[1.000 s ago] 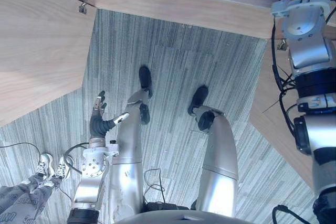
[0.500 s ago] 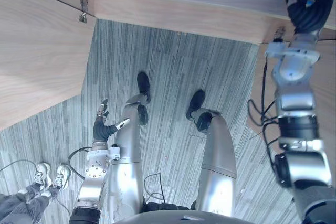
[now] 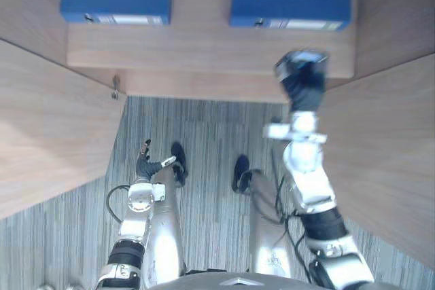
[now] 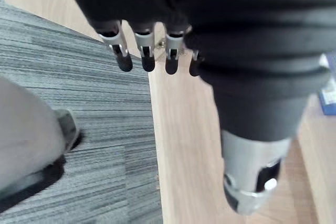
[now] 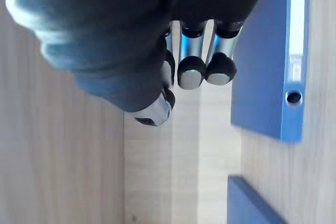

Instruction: Walk over to the cabinet, pick up the folder, carry it to the office cabinet, place the folder inside the office cabinet, then close the office cabinet door

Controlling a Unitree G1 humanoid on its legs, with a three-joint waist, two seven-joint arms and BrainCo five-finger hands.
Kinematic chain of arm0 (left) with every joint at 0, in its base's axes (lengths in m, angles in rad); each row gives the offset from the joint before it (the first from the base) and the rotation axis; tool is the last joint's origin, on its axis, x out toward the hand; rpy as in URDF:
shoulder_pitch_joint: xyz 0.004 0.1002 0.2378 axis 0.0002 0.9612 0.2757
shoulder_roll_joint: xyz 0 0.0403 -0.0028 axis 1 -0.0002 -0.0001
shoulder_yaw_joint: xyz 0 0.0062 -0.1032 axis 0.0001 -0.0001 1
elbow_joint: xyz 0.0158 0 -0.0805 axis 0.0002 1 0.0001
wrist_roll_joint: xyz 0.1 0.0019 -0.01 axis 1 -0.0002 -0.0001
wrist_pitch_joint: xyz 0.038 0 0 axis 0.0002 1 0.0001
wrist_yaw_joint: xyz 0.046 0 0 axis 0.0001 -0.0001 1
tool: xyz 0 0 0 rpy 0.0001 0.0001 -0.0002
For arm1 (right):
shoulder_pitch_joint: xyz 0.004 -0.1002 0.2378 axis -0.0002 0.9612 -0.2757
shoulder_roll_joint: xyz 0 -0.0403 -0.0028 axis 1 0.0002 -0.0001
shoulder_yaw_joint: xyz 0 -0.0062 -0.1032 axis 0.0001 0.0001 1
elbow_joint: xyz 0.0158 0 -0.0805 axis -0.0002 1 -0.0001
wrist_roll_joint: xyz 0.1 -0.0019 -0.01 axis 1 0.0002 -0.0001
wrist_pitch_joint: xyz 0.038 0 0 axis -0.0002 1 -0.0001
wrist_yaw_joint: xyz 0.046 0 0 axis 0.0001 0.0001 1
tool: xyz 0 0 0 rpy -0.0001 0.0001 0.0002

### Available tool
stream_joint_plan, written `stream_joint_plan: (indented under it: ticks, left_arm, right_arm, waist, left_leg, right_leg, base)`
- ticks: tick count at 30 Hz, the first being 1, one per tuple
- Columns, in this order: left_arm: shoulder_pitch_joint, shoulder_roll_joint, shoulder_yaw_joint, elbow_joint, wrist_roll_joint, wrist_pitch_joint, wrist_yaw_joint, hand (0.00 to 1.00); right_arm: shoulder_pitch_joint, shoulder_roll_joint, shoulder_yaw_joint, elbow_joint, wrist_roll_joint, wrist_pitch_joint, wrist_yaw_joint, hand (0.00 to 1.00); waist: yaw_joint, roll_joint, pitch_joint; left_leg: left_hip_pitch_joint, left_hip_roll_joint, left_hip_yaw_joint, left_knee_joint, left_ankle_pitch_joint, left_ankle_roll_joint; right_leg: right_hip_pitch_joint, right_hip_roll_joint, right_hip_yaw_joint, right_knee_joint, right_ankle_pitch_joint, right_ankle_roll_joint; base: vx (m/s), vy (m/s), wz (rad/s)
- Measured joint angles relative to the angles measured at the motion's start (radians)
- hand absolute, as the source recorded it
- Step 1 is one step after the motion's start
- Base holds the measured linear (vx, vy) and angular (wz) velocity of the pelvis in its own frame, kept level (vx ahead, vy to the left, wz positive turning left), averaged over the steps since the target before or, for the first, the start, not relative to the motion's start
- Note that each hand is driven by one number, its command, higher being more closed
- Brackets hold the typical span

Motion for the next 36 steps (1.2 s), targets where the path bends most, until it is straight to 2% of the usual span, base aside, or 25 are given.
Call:
stream_joint_plan:
  ticks: [2,4,6,8,11,14,18,19,24,30,36]
  left_arm:
    - [0.006,-0.006,0.0,0.037,0.018,0.0,-0.001,0.0]
    - [0.022,-0.004,-0.002,0.084,0.038,0.0,-0.001,0.0]
    - [0.056,-0.003,-0.011,0.128,0.058,0.001,0.001,0.0]
    - [0.076,0.0,-0.022,0.153,0.058,0.001,0.001,0.0]
    - [0.092,0.016,-0.041,0.26,0.079,0.001,0.001,0.0]
    - [0.093,0.022,-0.047,0.349,0.1,0.001,-0.001,0.0]
    - [0.113,0.048,-0.057,0.41,0.118,0.002,-0.003,0.0]
    - [0.124,0.054,-0.057,0.422,0.118,0.002,-0.003,0.0]
    - [0.141,0.053,-0.048,0.489,0.118,0.006,-0.008,0.0]
    - [0.146,0.053,-0.038,0.533,0.117,0.014,-0.013,0.0]
    - [0.144,0.051,-0.038,0.558,0.114,0.015,-0.012,0.0]
  right_arm:
    - [0.089,0.02,0.065,0.023,-0.017,-0.004,0.051,1.0]
    - [0.18,0.054,0.112,0.125,-0.052,-0.004,0.11,1.0]
    - [0.256,0.078,0.13,0.246,-0.091,0.009,0.15,1.0]
    - [0.292,0.082,0.135,0.298,-0.11,0.011,0.154,1.0]
    - [0.323,0.099,0.117,0.485,-0.177,0.023,0.187,1.0]
    - [0.301,0.105,0.045,0.76,-0.241,0.052,0.192,1.0]
    - [0.281,0.104,-0.051,0.987,-0.252,0.082,0.192,1.0]
    - [0.284,0.104,-0.081,1.041,-0.251,0.095,0.192,0.0]
    - [0.294,0.105,-0.216,1.195,-0.232,0.139,0.188,0.0]
    - [0.297,0.113,-0.284,1.225,-0.201,0.165,0.186,0.0]
    - [0.29,0.13,-0.383,1.269,-0.16,0.19,0.183,0.0]
  waist:
    - [-0.001,-0.012,-0.028]
    - [-0.005,-0.038,-0.06]
    - [-0.01,-0.05,-0.092]
    - [-0.013,-0.056,-0.122]
    - [-0.029,-0.06,-0.174]
    - [-0.034,-0.059,-0.199]
    - [-0.043,-0.059,-0.206]
    - [-0.048,-0.059,-0.217]
    - [-0.058,-0.049,-0.268]
    - [-0.065,-0.044,-0.288]
    - [-0.07,-0.038,-0.307]
  left_leg:
    - [0.07,-0.004,0.01,-0.037,-0.004,0.0]
    - [0.169,-0.013,0.026,-0.098,-0.002,0.0]
    - [0.274,-0.026,0.038,-0.166,0.002,-0.004]
    - [0.31,-0.033,0.046,-0.203,0.007,-0.005]
    - [0.406,-0.059,0.055,-0.317,0.044,-0.01]
    - [0.506,-0.092,0.068,-0.469,0.111,-0.011]
    - [0.618,-0.121,0.085,-0.607,0.168,-0.007]
    - [0.652,-0.129,0.088,-0.65,0.186,-0.008]
    - [0.749,-0.152,0.096,-0.773,0.238,-0.007]
    - [0.779,-0.163,0.095,-0.78,0.231,-0.014]
    - [0.787,-0.18,0.077,-0.78,0.222,-0.001]
  right_leg:
    - [0.075,0.004,-0.001,-0.055,0.009,0.006]
    - [0.175,0.006,0.001,-0.13,0.026,0.015]
    - [0.286,0.007,-0.002,-0.217,0.045,0.025]
    - [0.323,0.008,-0.002,-0.259,0.056,0.029]
    - [0.419,0.009,-0.004,-0.381,0.098,0.039]
    - [0.513,0.013,-0.003,-0.53,0.165,0.048]
    - [0.616,0.024,0.003,-0.653,0.223,0.054]
    - [0.638,0.024,0.003,-0.679,0.233,0.056]
    - [0.695,0.024,0.006,-0.73,0.247,0.06]
    - [0.733,0.017,0.014,-0.756,0.251,0.061]
    - [0.757,0.01,0.032,-0.776,0.251,0.062]
  base:
    - [0.14,0.014,-0.05]
    - [0.14,0.028,-0.05]
    - [0.17,0.044,-0.01]
    - [0.14,0.035,-0.02]
    - [0.15,0.033,-0.02]
    - [0.1,0.029,0.0]
    - [0.07,0.029,-0.07]
    - [0.03,0.039,-0.02]
    - [0.0,0.035,-0.03]
    - [-0.03,0.048,-0.01]
    - [0.0,0.049,0.07]
